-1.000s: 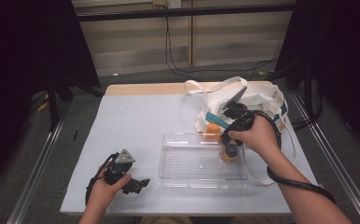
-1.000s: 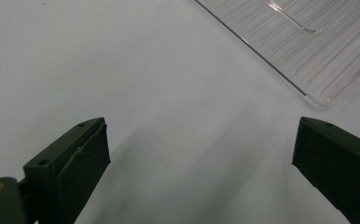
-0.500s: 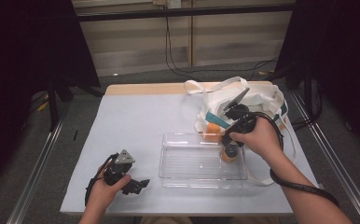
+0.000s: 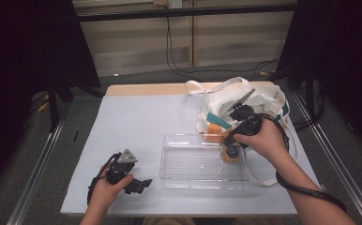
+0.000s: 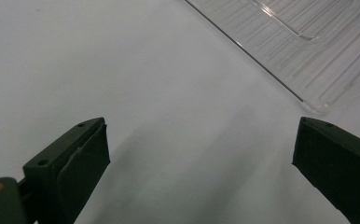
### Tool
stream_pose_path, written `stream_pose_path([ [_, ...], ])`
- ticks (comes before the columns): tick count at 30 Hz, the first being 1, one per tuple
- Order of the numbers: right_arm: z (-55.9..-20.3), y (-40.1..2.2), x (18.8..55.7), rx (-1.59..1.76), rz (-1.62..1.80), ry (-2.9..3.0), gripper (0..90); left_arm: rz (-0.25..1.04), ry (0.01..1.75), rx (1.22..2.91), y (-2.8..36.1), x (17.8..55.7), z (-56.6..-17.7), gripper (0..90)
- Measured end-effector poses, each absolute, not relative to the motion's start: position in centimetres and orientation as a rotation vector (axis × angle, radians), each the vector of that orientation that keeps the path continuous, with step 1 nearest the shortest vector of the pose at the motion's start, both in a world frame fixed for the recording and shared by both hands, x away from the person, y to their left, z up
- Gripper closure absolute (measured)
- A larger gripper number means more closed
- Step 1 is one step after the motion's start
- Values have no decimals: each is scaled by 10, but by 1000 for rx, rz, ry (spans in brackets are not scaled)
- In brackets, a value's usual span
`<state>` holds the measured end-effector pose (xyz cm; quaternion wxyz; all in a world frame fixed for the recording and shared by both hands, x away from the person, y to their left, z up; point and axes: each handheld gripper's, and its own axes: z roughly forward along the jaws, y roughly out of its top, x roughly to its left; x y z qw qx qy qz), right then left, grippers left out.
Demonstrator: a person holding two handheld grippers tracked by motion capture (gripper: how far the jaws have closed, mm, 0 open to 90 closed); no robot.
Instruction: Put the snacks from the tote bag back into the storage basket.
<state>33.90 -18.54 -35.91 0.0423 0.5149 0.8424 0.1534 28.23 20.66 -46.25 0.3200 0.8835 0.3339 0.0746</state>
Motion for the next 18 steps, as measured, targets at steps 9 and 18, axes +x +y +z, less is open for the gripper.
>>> stream_pose_path([
  [9, -358, -190, 333, 1523, 521, 2583, 158, 201, 860, 2349, 209, 283, -463, 36],
  [18, -360, -198, 327, 1501, 540, 2594, 141, 218, 880, 2337, 210, 279, -465, 36],
])
